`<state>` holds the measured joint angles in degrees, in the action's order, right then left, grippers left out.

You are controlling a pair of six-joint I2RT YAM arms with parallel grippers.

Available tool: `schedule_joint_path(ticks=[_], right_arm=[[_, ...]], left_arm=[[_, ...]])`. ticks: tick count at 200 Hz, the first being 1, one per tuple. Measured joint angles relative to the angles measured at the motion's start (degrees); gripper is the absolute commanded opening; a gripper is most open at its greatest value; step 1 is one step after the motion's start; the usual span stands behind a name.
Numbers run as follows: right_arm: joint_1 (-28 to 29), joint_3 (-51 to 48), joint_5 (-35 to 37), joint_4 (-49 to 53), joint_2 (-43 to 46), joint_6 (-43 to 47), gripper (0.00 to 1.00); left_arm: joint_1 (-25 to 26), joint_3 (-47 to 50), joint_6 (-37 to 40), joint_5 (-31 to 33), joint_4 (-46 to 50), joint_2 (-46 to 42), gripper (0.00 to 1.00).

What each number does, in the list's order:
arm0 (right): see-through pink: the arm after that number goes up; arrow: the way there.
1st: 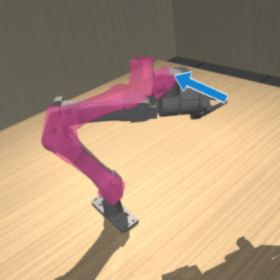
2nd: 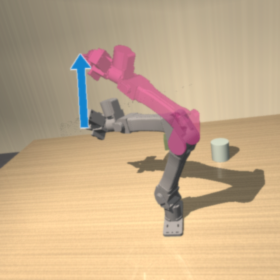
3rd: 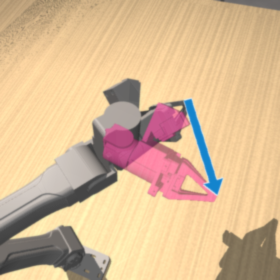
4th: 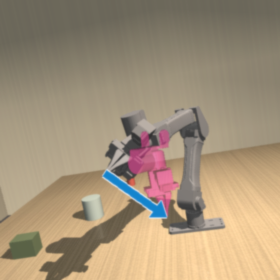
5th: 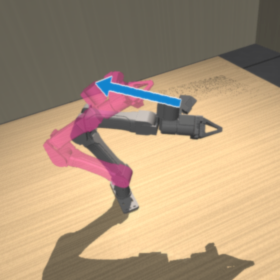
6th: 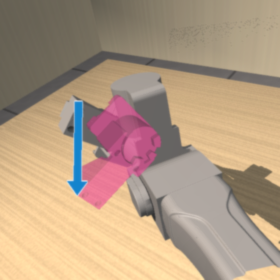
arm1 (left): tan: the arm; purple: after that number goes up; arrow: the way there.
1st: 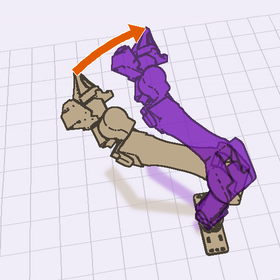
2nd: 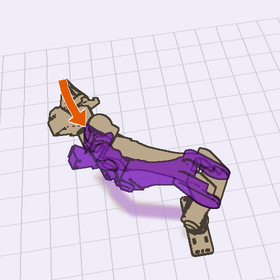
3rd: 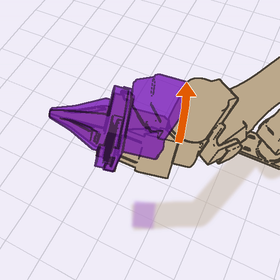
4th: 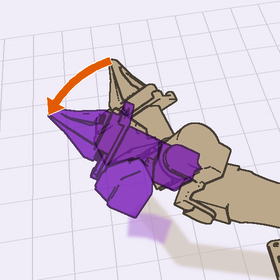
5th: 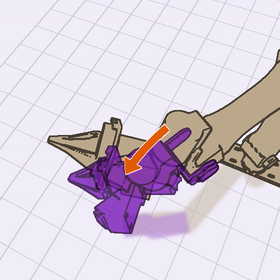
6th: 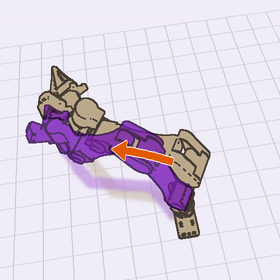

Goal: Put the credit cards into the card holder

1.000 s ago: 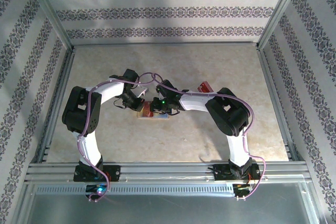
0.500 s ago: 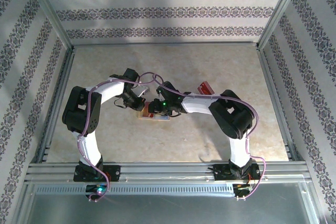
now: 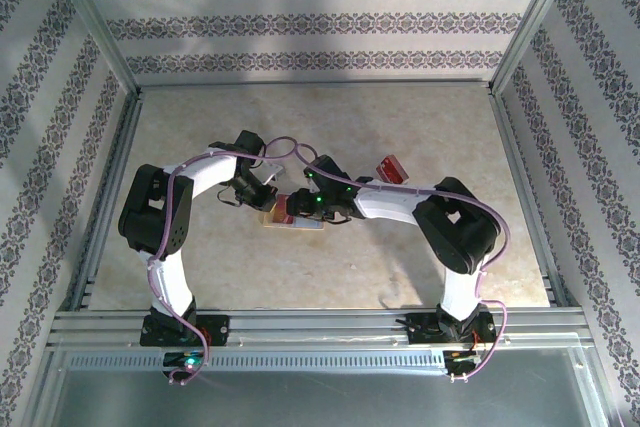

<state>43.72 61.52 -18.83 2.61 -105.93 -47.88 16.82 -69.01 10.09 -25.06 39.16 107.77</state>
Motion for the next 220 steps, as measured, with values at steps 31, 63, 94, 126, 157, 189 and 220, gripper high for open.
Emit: schedule_joint_path(ticks=[31, 63, 94, 126, 157, 189, 220], right_arm=[[-0.11, -0.79, 1.05, 0.42, 1.68, 0.2, 0.36], [-0.5, -0.85, 1.49, 0.44, 1.92, 0.39, 0.2], [-1.07, -0.7, 1.25, 0.15, 1.25, 0.31, 0.05], [-1.62, -0.48, 0.83, 0.17, -1.55, 0.22, 0.0], [-1.64, 0.85, 0.2, 0.22, -4.11, 0.28, 0.0], [-1.62, 1.95, -0.33, 0.2, -4.98, 0.28, 0.0], [-1.62, 2.27, -0.35, 0.2, -5.07, 0.31, 0.0]], left_arm=[[0.0, 0.0, -0.02, -0.22, 0.0, 0.0, 0.06], [0.0, 0.0, -0.02, -0.24, 0.0, 0.0, 0.07], [0.0, 0.0, 0.0, -0.24, 0.0, 0.0, 0.06], [0.0, 0.0, 0.0, -0.2, -0.02, 0.0, 0.07], [0.0, 0.0, 0.0, -0.2, 0.0, -0.02, 0.07], [-0.39, -0.13, -0.02, -0.17, 0.15, -0.04, 0.07], [-2.86, -0.98, -0.07, -0.17, 0.22, -0.13, 0.06]])
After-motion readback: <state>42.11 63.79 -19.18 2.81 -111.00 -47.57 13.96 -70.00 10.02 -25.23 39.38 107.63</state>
